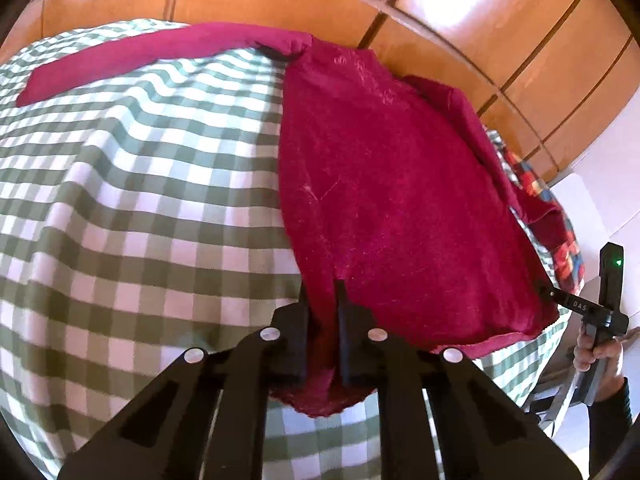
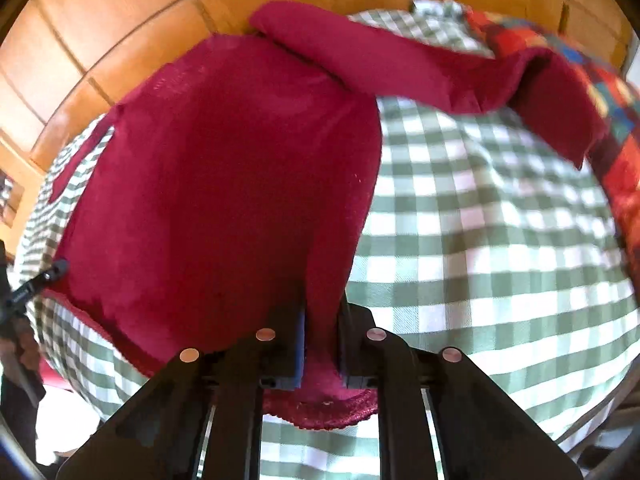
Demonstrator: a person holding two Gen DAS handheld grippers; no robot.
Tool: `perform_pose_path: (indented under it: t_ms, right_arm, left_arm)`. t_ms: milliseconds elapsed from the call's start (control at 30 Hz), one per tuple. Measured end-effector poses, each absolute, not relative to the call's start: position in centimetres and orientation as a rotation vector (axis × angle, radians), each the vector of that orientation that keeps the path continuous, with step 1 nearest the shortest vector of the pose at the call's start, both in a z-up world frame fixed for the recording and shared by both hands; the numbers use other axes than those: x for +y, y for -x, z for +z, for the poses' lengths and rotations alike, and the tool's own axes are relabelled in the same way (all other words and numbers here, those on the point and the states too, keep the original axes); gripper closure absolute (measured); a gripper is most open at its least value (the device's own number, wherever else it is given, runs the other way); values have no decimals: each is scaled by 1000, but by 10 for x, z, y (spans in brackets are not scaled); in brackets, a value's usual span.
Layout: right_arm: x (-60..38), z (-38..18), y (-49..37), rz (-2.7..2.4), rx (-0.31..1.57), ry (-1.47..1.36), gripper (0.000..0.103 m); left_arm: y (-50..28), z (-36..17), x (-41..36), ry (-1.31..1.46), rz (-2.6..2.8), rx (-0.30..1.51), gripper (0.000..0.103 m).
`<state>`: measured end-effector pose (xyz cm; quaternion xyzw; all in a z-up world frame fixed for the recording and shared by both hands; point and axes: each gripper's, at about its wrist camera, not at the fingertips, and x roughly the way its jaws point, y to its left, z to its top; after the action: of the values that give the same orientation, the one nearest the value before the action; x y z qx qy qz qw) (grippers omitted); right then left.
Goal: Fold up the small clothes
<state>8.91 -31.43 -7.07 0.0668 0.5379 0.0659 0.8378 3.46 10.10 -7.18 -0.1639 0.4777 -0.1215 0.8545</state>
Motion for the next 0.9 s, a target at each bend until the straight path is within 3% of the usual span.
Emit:
perform_pose_path:
  t_ms: [167, 433, 500, 533, 567, 667, 900]
  right_arm:
    - [-311, -58, -69, 185, 1121, -100, 92]
    - [-309, -84, -16, 229, 1201, -104, 92]
    - [-316, -84, -12, 235, 1193, -159, 92]
    - [-321, -83, -13, 237, 1192, -192, 89]
    - [-325, -82, -14, 243, 1192, -214, 80]
    - [-351, -74, -23, 157, 1143, -256, 61]
    - [-460, -46, -54, -198, 968, -429, 61]
  left_arm:
    - [-5, -57, 116, 341, -248, 974, 95]
    - [61, -72, 125, 366, -199, 1048, 94]
    - [65, -75, 126, 362, -186, 1059, 84]
    - [66, -73, 128, 358, -157, 1051, 74]
    - [65, -69, 131, 355, -134, 1038, 68]
    - [57, -52, 131, 296, -87, 981, 66]
    - [24, -31, 108, 243, -111, 917, 54]
